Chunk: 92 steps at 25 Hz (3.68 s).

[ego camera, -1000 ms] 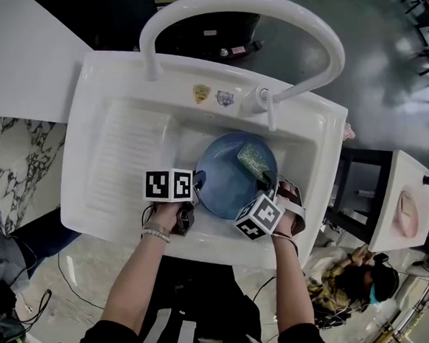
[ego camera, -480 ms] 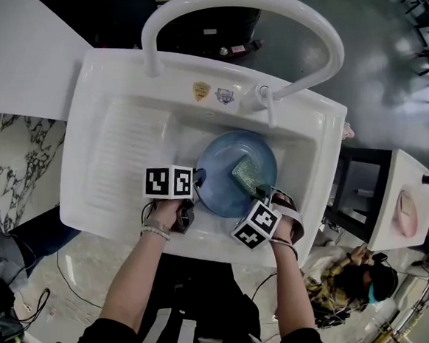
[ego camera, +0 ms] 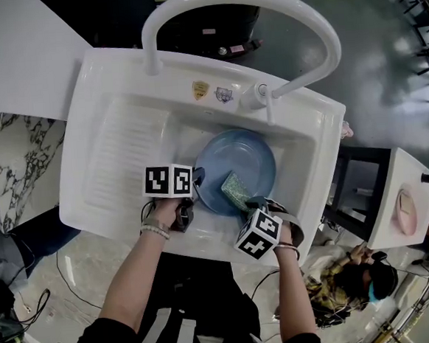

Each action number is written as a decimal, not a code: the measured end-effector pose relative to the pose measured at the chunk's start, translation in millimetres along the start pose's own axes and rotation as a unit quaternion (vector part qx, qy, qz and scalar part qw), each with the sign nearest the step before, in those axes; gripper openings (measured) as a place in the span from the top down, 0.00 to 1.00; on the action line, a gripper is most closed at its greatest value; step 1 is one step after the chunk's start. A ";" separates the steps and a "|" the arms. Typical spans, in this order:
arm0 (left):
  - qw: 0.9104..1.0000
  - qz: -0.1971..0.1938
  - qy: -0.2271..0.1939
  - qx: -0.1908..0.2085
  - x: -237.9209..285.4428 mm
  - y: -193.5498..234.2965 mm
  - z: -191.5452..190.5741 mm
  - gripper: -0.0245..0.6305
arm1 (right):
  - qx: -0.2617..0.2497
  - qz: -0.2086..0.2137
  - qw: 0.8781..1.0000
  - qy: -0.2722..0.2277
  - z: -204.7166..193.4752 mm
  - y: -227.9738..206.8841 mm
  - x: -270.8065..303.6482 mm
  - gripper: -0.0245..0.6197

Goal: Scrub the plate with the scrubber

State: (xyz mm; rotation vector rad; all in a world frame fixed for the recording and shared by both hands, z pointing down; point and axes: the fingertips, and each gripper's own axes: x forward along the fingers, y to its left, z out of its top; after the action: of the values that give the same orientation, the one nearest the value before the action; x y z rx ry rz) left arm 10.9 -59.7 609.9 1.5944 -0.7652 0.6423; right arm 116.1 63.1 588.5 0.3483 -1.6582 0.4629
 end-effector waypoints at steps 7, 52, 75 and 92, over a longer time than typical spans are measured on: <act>1.000 0.001 0.004 0.002 -0.5 0.1 -1.6 0.92 | 0.057 -0.045 0.995 -0.075 6.5 -30.5 -37.3 0.82; 1.000 0.001 0.004 -0.022 -2.2 12.0 1.8 0.92 | -0.391 -0.119 0.912 0.023 26.2 -33.6 29.4 0.82; 1.000 0.014 -0.004 0.004 -3.8 14.3 5.5 0.92 | -0.339 0.055 0.932 0.115 -28.8 -3.4 4.2 0.82; 1.000 0.021 -0.004 0.014 -4.1 14.7 6.0 0.92 | -0.060 -0.219 0.974 -0.001 23.0 -119.1 -13.9 0.82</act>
State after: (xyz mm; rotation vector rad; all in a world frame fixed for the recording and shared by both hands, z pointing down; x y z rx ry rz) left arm -3.1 -66.3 615.0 1.6099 -0.8004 0.6795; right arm 155.3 -52.4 584.3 0.6064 -1.5463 0.0315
